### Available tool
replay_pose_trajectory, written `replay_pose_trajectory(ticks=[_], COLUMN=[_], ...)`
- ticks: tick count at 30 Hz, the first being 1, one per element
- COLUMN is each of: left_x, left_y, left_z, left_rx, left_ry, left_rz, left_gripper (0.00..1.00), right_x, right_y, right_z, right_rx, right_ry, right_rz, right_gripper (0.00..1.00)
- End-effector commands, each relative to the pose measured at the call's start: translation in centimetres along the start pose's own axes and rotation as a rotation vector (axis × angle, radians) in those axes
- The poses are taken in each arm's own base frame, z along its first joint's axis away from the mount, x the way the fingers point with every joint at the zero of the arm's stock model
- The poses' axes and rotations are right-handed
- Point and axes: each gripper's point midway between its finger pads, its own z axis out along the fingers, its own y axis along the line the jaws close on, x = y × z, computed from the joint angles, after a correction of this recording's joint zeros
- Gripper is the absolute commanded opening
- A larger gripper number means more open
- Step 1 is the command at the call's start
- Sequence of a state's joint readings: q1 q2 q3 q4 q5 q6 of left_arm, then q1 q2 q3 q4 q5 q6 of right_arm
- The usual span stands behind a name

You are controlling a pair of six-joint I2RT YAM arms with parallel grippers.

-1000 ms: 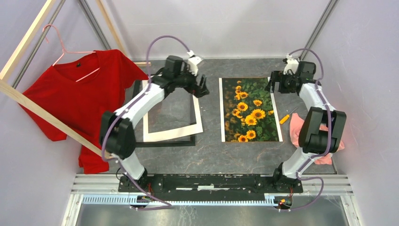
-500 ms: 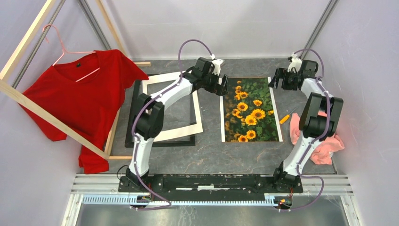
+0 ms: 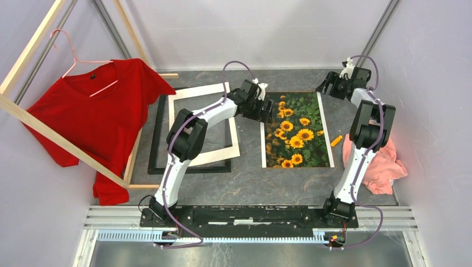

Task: Take the photo out of the frame
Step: Place the photo frame item at the center of the board, then pick up the photo from the photo frame.

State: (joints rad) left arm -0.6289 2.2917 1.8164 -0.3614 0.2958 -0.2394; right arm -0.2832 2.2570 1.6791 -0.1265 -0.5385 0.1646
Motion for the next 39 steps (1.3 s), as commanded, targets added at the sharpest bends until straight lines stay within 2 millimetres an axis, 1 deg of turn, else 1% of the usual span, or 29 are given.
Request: replay_pose_trajectory(ticks=[1,6,9,10,12,18,20,27,33,39], left_x=[-0.5,0.6,1.0,1.1,1.5,2.8,3.2,3.5,3.7,3.7], left_y=[-1.4,-1.0,-0.8,-0.7,-0.5,-0.3,-0.3,-0.2,-0.1,-0.1], left_z=[0.6,1.3,1.5,1.6,1.8,2.5,2.7,2.9,3.0,3.0], left_rx=[0.023,0.019,0.015,0.011,0.001,-0.014,-0.015,-0.018,-0.020,-0.020], left_ry=[-0.009,0.015,0.025,0.026,0.034,0.062,0.069,0.076,0.080,0.081], left_rz=[-0.041,-0.059,-0.068,-0.069,-0.071,-0.079,-0.082,-0.086,-0.093,-0.095], left_gripper=[1.00,1.00,1.00,1.00,1.00,1.00,1.00,1.00,1.00,1.00], right_x=[-2.0,-0.3,0.4,0.0,-0.1,0.0,0.0,0.1,1.1,0.9], right_y=[0.6,1.8,2.0,2.0,2.0,2.8,2.8,2.2,3.1,3.3], right_z=[1.3,2.3,2.9,3.0,3.1,3.0,3.0,3.4,3.6,2.8], right_rx=[-0.031,-0.065,-0.062,-0.066,-0.070,-0.112,-0.112,-0.094,-0.159,-0.169], right_ry=[-0.065,-0.046,-0.033,-0.049,-0.057,-0.062,-0.063,-0.055,-0.030,-0.044], right_rz=[0.006,-0.008,-0.011,-0.021,-0.023,-0.022,-0.020,-0.032,-0.013,-0.018], right_gripper=[0.84,0.83,0.84,0.83,0.83,0.84,0.84,0.85,0.84,0.83])
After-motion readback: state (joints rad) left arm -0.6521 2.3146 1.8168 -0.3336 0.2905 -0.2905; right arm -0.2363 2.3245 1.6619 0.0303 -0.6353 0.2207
